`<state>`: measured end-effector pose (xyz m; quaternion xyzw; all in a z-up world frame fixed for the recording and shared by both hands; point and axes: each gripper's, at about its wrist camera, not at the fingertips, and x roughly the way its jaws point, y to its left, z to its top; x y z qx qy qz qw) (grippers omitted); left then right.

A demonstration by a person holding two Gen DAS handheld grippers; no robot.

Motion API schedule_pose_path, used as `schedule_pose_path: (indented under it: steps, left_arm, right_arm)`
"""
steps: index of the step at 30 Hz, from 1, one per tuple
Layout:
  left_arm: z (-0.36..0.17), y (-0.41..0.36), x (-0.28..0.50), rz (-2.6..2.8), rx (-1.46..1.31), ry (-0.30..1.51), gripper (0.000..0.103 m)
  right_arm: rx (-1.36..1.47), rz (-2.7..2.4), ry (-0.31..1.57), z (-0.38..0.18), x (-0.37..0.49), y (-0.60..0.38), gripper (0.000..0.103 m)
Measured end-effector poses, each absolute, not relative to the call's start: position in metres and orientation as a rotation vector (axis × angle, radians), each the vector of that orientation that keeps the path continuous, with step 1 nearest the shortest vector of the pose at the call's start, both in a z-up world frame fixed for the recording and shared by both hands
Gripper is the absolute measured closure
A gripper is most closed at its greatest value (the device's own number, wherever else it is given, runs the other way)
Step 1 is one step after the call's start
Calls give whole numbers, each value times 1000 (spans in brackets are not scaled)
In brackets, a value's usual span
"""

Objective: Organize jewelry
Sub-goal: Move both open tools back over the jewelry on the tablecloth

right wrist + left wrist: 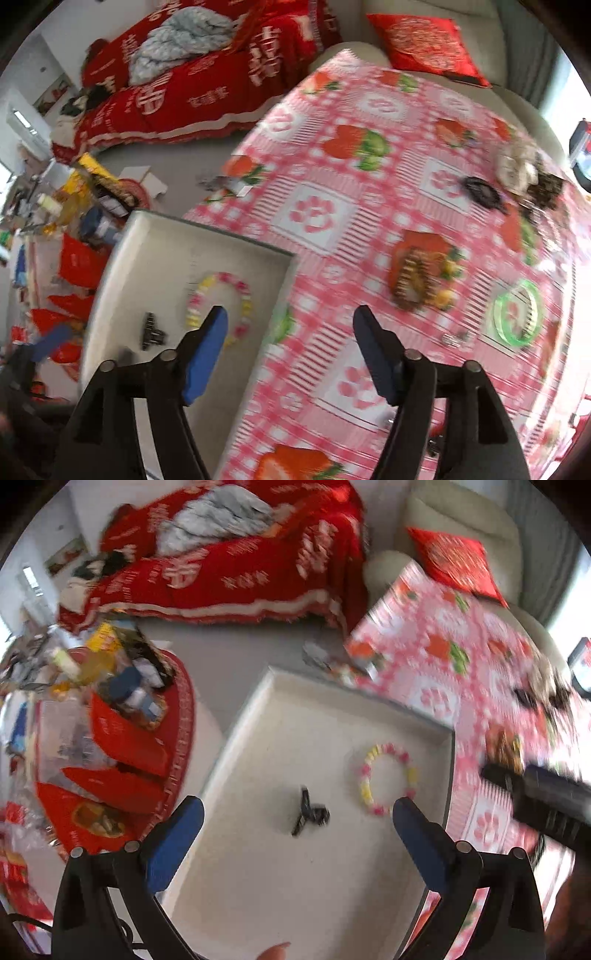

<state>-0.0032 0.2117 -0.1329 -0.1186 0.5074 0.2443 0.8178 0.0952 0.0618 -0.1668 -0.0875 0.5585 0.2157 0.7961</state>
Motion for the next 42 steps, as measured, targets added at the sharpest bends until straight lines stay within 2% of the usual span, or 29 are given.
schedule_pose_path:
  steps: [6,9,12,24,26,27,28,42]
  left_arm:
    - [-93,195,24,537,-244,969,0]
    - [-88,177,37,472,-222,970,0]
    - [-94,153,43,418,-190,996,0]
    - [-133,54,56,233,-50,1127,0]
    - [-136,43,57,215,-30,1144,0]
    - [-138,37,57,207,-21,1152,0]
    - [-139,32,58,200,-11,1157,0]
    - [-153,-9,63,137,49,1199,0]
  right_arm:
    - [-189,339,1200,-173,95,22,22]
    - [-161,296,1185,-174,93,1,21]
    - [-136,186,1122,-175,87,-40,17]
    - [-16,-206,984,-229,81,-235,16]
    - [5,-220,952,-236,81,-245,15]
    - [25,-220,924,-239,81,-251,3]
    - [34,-226,920,-242,81,-254,0]
    - [52,-225,910,-243,81,-256,0]
